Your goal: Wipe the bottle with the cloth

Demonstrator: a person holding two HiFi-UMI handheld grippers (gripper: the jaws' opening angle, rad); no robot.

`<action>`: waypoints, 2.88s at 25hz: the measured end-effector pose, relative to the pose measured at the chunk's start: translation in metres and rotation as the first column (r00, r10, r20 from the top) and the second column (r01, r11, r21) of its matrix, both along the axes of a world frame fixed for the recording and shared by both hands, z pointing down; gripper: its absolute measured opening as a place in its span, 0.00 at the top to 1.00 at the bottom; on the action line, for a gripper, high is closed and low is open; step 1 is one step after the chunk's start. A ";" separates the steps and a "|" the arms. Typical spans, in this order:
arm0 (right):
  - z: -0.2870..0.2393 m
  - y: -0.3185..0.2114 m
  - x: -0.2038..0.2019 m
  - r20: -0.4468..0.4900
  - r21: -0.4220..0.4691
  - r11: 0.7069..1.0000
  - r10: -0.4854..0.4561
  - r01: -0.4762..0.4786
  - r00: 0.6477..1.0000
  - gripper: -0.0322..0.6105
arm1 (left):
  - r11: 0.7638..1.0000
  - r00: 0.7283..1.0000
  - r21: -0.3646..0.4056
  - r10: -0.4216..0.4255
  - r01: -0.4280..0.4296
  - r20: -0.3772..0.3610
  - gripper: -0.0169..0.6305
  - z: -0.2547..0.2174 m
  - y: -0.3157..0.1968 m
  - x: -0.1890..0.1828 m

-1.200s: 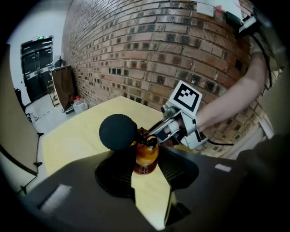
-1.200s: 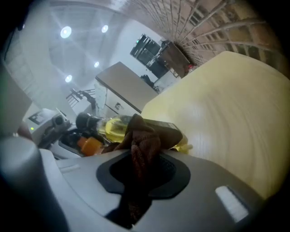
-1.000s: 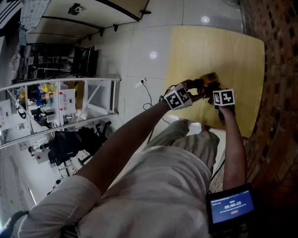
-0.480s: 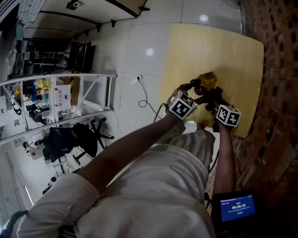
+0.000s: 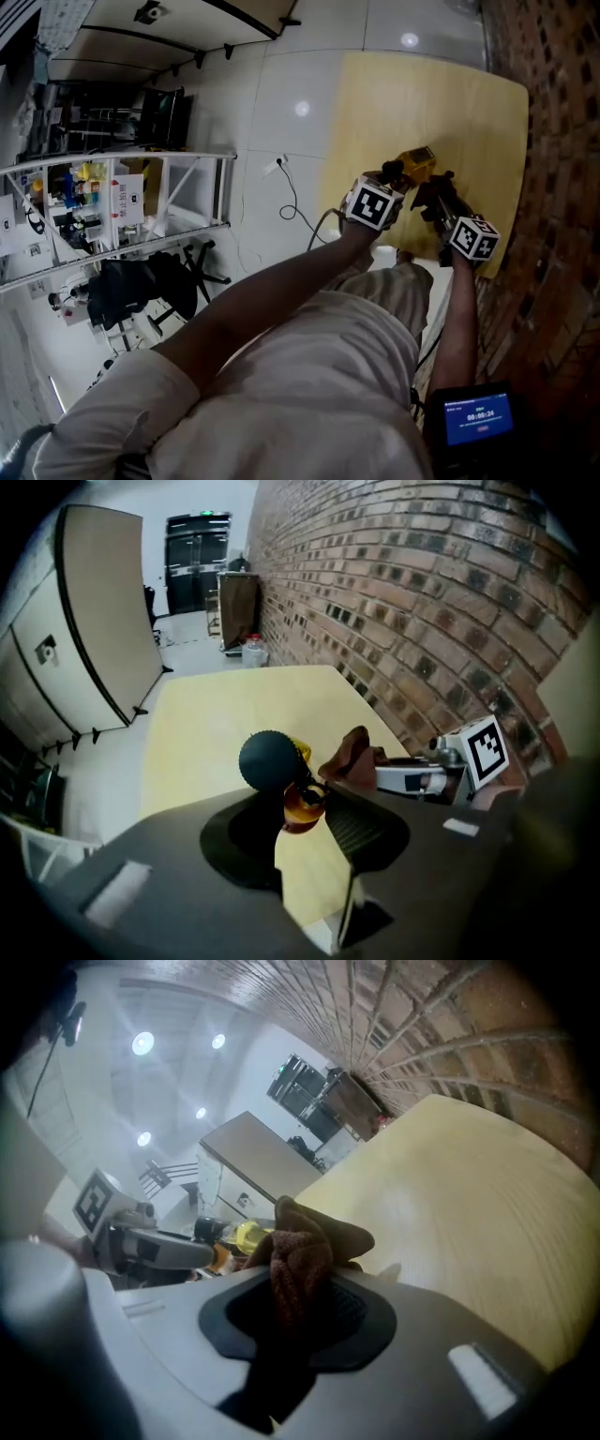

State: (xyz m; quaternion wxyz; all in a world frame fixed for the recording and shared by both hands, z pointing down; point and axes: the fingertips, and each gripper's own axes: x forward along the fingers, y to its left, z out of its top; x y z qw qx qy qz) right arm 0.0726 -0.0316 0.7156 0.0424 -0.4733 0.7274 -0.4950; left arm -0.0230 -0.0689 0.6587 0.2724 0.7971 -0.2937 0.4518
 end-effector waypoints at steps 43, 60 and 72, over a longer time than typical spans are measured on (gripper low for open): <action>0.044 0.036 -0.022 0.073 -0.266 0.964 0.032 -0.011 0.997 0.82 | 0.873 0.873 -0.004 0.488 -0.488 0.014 0.53 0.006 -0.008 0.002; -0.025 -0.064 -0.064 0.111 0.103 0.969 -0.237 0.226 0.965 0.82 | 0.871 0.874 -0.124 0.484 -0.476 0.045 0.70 0.035 -0.009 -0.016; 0.037 -0.076 -0.066 0.076 -0.214 0.928 -0.296 0.306 0.952 0.83 | 0.705 0.705 -0.151 0.706 -0.693 0.063 0.70 0.016 0.007 -0.001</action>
